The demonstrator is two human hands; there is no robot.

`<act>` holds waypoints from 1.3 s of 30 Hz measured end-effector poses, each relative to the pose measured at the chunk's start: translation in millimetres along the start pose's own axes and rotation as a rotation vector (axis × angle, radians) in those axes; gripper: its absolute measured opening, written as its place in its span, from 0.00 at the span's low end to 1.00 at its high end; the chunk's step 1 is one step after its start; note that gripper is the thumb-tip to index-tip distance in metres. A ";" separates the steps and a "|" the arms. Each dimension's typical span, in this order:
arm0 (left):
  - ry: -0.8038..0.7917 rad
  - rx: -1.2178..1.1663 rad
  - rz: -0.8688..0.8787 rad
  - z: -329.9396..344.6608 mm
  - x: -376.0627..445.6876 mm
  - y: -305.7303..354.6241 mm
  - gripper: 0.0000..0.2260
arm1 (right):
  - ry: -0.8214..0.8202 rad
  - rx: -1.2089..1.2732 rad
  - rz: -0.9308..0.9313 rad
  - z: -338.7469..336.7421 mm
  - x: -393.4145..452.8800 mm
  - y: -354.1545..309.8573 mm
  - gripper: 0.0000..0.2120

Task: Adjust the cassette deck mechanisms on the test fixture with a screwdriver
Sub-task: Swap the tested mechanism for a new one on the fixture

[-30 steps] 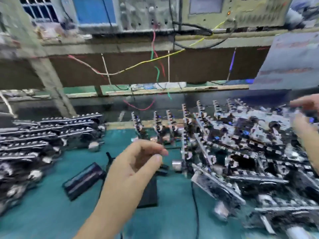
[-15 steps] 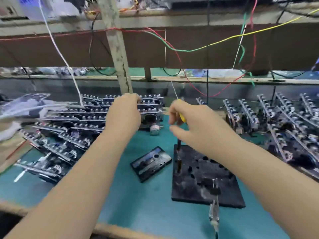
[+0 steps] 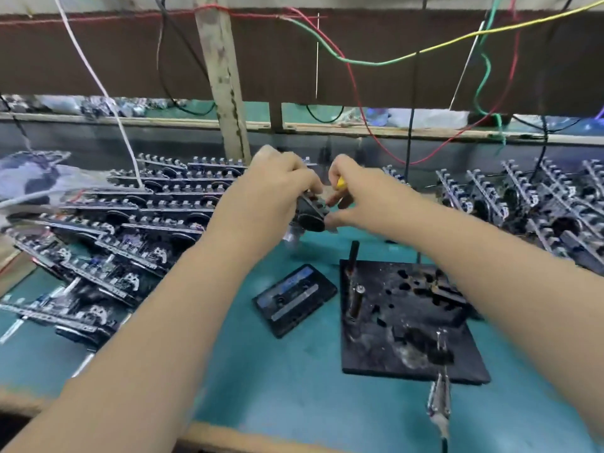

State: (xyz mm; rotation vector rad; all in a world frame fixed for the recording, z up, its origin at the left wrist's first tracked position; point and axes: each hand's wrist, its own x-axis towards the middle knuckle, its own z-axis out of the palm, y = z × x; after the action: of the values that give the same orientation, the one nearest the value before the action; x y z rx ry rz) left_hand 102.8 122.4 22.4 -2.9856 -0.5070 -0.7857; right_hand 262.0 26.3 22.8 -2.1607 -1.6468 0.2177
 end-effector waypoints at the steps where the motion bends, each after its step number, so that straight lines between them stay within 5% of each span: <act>1: 0.020 -0.006 0.064 -9.4 1.4 6.4 0.19 | -0.014 0.050 0.023 -9.7 -8.2 1.6 0.27; 5: 0.303 -0.133 0.292 -39.2 -6.7 37.2 0.17 | -0.139 0.416 0.102 -47.1 -49.1 3.3 0.36; 8: 0.388 -0.328 0.299 -40.7 -21.9 58.4 0.16 | -0.167 0.446 0.103 -58.5 -79.0 8.9 0.35; 10: 0.254 -0.389 0.254 -34.0 -30.8 59.5 0.19 | -0.133 0.301 0.107 -58.9 -97.2 14.0 0.34; 13: -0.155 -0.418 0.067 -18.5 -37.6 50.6 0.43 | -0.131 0.063 0.107 -54.6 -116.4 23.1 0.33; 16: -0.421 -0.481 -0.079 4.0 -36.4 47.1 0.52 | -0.152 0.042 0.125 -45.8 -125.0 32.8 0.32; 31: -0.500 -0.545 -0.130 22.5 -16.5 38.7 0.48 | -0.092 0.029 0.140 -27.4 -123.5 56.7 0.34; 39: -0.578 -0.474 -0.166 14.8 -9.4 45.9 0.48 | -0.242 -0.110 0.140 -56.6 -125.0 59.0 0.40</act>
State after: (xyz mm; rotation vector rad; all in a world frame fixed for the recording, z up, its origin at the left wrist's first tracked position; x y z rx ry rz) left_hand 116.5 77.5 8.2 -3.6506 -0.6628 -0.0069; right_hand 298.8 -118.0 34.1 -2.4154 -1.6691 0.4565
